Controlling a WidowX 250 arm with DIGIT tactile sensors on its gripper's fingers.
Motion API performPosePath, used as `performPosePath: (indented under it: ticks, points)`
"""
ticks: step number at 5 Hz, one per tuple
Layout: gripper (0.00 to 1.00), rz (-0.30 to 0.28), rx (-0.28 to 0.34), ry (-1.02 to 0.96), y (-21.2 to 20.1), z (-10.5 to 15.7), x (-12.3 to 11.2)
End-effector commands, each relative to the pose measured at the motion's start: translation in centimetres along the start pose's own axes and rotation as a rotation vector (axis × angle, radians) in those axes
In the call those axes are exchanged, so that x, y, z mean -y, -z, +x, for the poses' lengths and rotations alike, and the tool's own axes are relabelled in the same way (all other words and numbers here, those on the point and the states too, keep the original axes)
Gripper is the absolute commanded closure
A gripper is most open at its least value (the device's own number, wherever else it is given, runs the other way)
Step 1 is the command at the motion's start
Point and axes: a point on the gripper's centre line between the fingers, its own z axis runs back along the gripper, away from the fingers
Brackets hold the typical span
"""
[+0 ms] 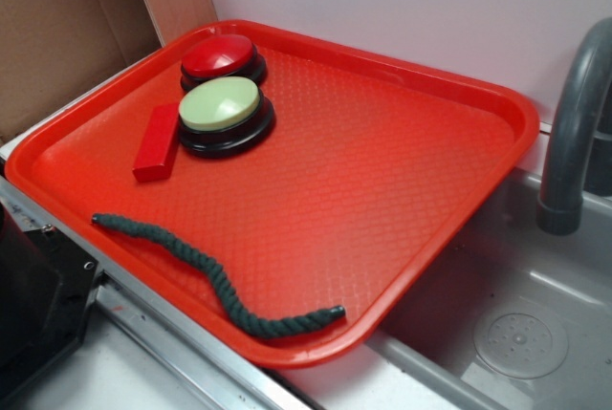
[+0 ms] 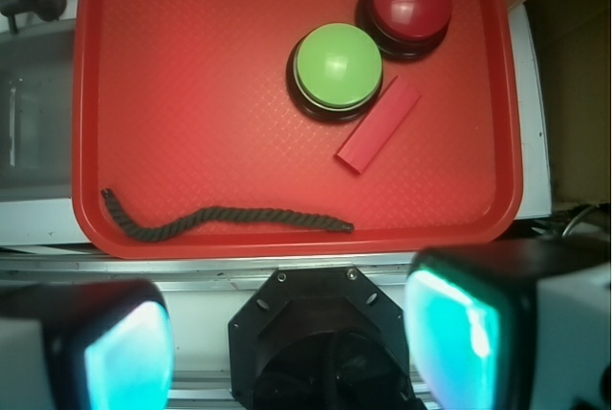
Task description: Push the red button.
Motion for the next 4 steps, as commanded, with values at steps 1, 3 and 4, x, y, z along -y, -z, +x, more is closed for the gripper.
performPosePath:
  ticks: [1, 3, 4]
  points:
    - [0.0, 0.0, 0.0, 0.0, 0.0, 0.0, 0.0]
    - [0.0, 0.121, -0.017, -0.178, 7.4, 9.5, -7.0]
    - [0.0, 0.121, 0.049, -0.17, 10.6, 14.5, -10.1]
